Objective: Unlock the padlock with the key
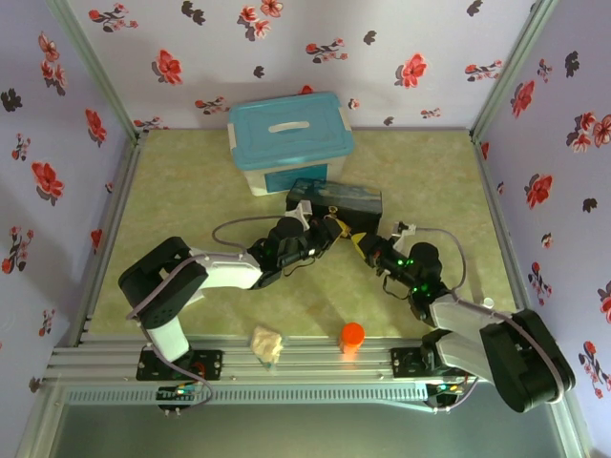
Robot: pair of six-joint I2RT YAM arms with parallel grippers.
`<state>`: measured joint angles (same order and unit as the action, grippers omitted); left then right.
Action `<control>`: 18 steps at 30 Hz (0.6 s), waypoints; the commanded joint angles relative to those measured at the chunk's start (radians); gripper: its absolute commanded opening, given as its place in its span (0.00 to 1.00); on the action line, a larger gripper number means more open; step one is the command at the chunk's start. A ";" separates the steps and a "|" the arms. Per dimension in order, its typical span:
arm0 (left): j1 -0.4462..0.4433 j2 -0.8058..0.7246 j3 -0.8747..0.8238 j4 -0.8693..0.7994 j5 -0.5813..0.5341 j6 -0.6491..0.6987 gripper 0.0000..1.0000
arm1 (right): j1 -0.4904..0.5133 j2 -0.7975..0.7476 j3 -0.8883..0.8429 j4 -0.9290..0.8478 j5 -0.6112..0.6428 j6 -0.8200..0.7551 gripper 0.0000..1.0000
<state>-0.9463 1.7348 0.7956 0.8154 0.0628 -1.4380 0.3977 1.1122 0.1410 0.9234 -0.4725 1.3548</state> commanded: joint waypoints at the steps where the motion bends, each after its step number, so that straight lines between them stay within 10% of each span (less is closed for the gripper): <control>1: -0.008 -0.004 0.014 0.103 0.025 -0.015 0.00 | 0.006 0.016 0.021 0.036 0.004 -0.008 0.00; 18: 0.008 -0.029 0.002 0.099 0.019 -0.004 0.00 | 0.007 -0.101 0.037 -0.191 0.036 -0.080 0.00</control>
<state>-0.9421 1.7348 0.7956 0.8181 0.0647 -1.4425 0.3977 0.9890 0.1421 0.7162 -0.4412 1.3003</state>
